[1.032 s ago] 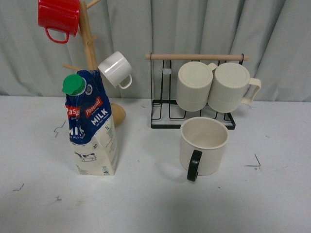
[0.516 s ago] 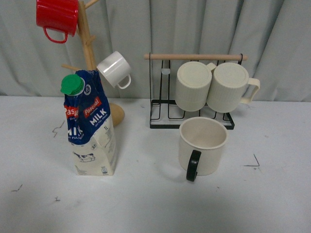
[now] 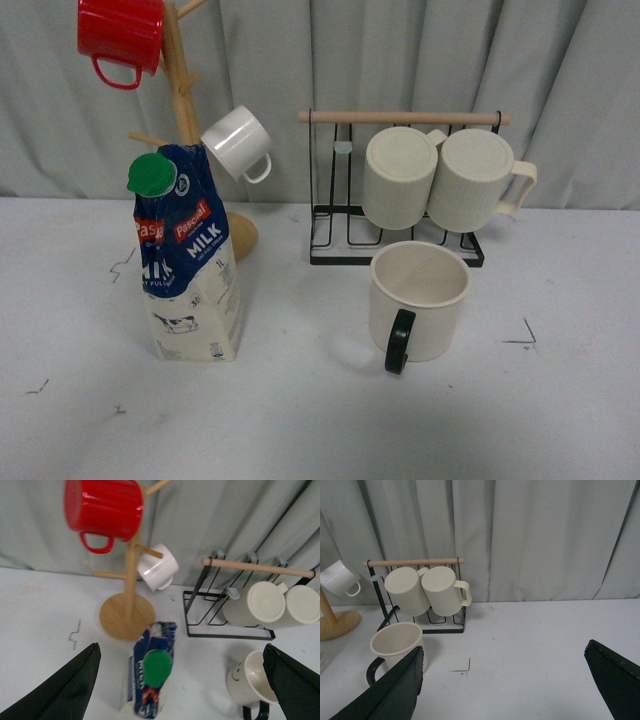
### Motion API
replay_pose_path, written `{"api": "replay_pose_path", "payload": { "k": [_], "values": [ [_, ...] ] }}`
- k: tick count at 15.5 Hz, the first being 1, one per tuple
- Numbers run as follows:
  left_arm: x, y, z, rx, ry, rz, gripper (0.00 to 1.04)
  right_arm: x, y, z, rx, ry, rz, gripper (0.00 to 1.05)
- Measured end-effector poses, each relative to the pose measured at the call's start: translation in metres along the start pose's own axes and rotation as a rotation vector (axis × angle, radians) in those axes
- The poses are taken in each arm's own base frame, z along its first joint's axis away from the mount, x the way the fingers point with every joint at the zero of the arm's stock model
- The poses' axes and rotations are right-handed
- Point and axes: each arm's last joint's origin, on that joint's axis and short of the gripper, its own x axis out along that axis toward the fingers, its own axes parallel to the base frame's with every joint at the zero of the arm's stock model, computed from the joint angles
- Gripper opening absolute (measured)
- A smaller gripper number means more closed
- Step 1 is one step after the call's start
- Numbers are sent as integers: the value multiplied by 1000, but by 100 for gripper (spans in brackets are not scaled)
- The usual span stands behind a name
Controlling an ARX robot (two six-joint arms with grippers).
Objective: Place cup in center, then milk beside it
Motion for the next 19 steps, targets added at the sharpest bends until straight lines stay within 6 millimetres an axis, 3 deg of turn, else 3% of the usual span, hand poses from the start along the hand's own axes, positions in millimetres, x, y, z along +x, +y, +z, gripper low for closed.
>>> {"api": "replay_pose_path", "payload": {
  "k": [3,6,9,14,19],
  "values": [
    [52,-16,-11,29,111,-4,98,0,0,0,0,0,0,98],
    [74,-17,-17,46,147,18,98,0,0,0,0,0,0,98],
    [81,-10,-27,77,164,49,98,0,0,0,0,0,0,98],
    [94,4,-70,110,250,90,98,0,0,0,0,0,0,98],
    [104,6,-90,117,265,100,98,0,0,0,0,0,0,98]
  ]
}}
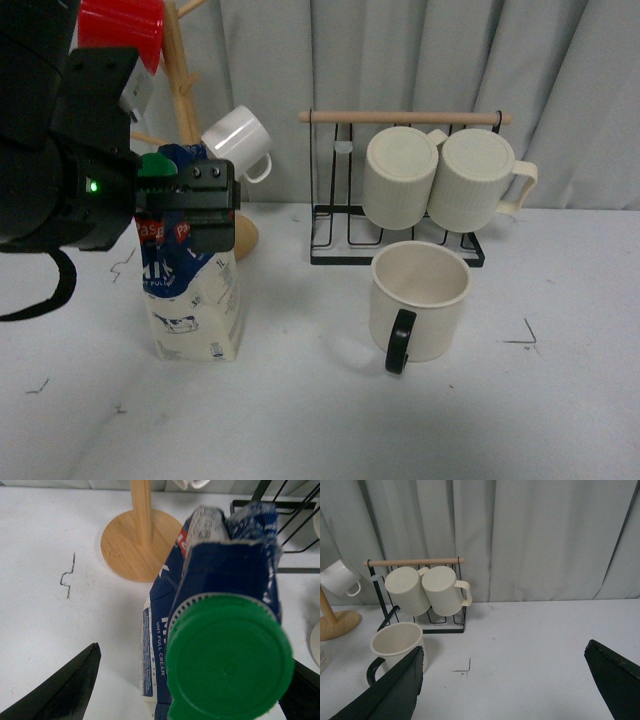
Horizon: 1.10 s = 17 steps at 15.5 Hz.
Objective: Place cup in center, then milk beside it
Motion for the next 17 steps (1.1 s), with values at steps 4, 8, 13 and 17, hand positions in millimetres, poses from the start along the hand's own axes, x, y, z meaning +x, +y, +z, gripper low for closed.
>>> {"api": "replay_pose_path", "payload": {
  "k": [4,8,13,17],
  "values": [
    [4,1,-5,0,-4,10,72,0,0,0,0,0,0,98],
    [5,5,-8,-4,3,18,28,0,0,0,0,0,0,98],
    [-4,-2,-4,17,30,10,2,0,0,0,0,0,0,98],
    [-15,-37,15,65,-13,-45,2,0,0,0,0,0,0,98]
  ]
}}
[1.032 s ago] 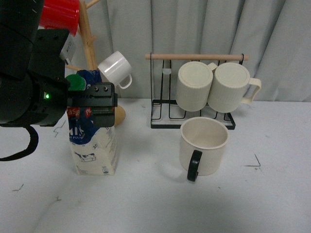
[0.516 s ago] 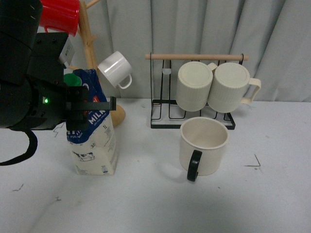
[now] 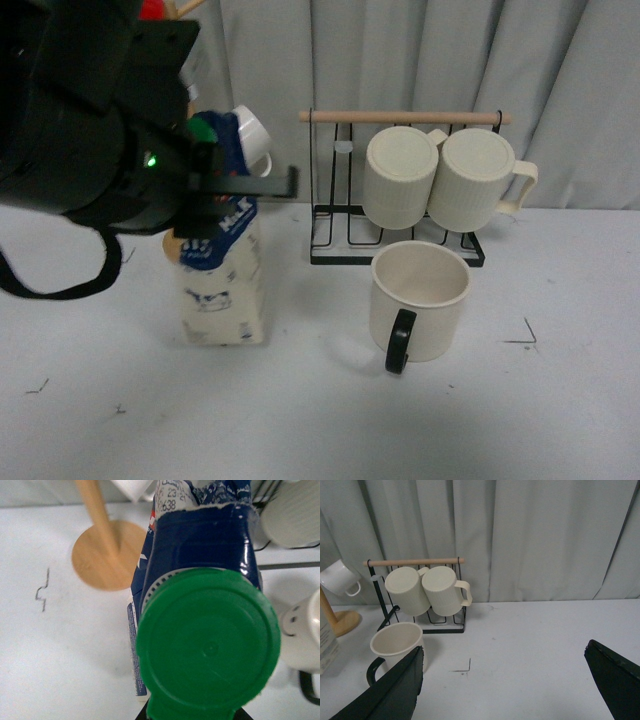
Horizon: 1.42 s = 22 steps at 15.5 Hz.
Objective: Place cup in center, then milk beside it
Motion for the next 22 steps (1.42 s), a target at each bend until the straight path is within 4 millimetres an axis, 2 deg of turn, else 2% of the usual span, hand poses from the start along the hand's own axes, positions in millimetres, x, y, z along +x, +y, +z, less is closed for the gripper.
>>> {"api": "replay_pose_path", "payload": {
  "k": [3,5,8,13,17,22],
  "values": [
    [-6,-30,20,26,-69,-60,2,0,0,0,0,0,0,98],
    [5,-43,13,52,-42,-62,2,0,0,0,0,0,0,98],
    [16,-48,-1,75,4,-46,2,0,0,0,0,0,0,98],
    [21,-58,3,64,-29,-56,2,0,0,0,0,0,0,98],
    [27,-68,-8,72,3,-66,2,0,0,0,0,0,0,98],
    [26,-77,-8,54,-1,-84,2,0,0,0,0,0,0,98]
  ]
}}
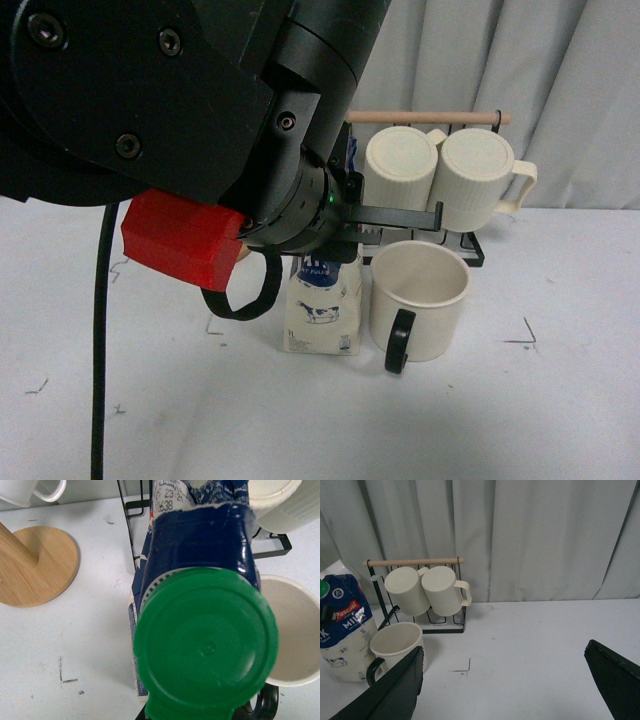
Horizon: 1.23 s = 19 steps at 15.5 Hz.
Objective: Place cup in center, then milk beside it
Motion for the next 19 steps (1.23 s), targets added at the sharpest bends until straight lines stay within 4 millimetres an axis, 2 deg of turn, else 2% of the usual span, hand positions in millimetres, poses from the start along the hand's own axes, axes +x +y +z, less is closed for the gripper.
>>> {"api": "replay_pose_path", "payload": {
  "k": [1,2,7,10,11,12,15,17,19],
  "values": [
    [1,0,-1,-4,4,1,2,0,0,0,0,0,0,98],
    [1,0,-2,-7,7,2,7,0,0,0,0,0,0,98],
    [-6,-1,13,-32,-37,-36,61,0,0,0,0,0,0,98],
    [-22,3,26,-66,-54,-67,94,0,0,0,0,0,0,98],
    [-29,5,31,-71,-59,-72,100,0,0,0,0,0,0,98],
    [-37,7,38,-79,-82,-77,97,0,0,0,0,0,0,98],
    [-73,21,66,-119,-201,-99,98,0,0,0,0,0,0,98],
    [-119,40,90,-147,-373,-114,98,0,0,0,0,0,0,98],
    [-156,63,97,-140,-479,-83,97,0,0,0,0,0,0,98]
  ]
}}
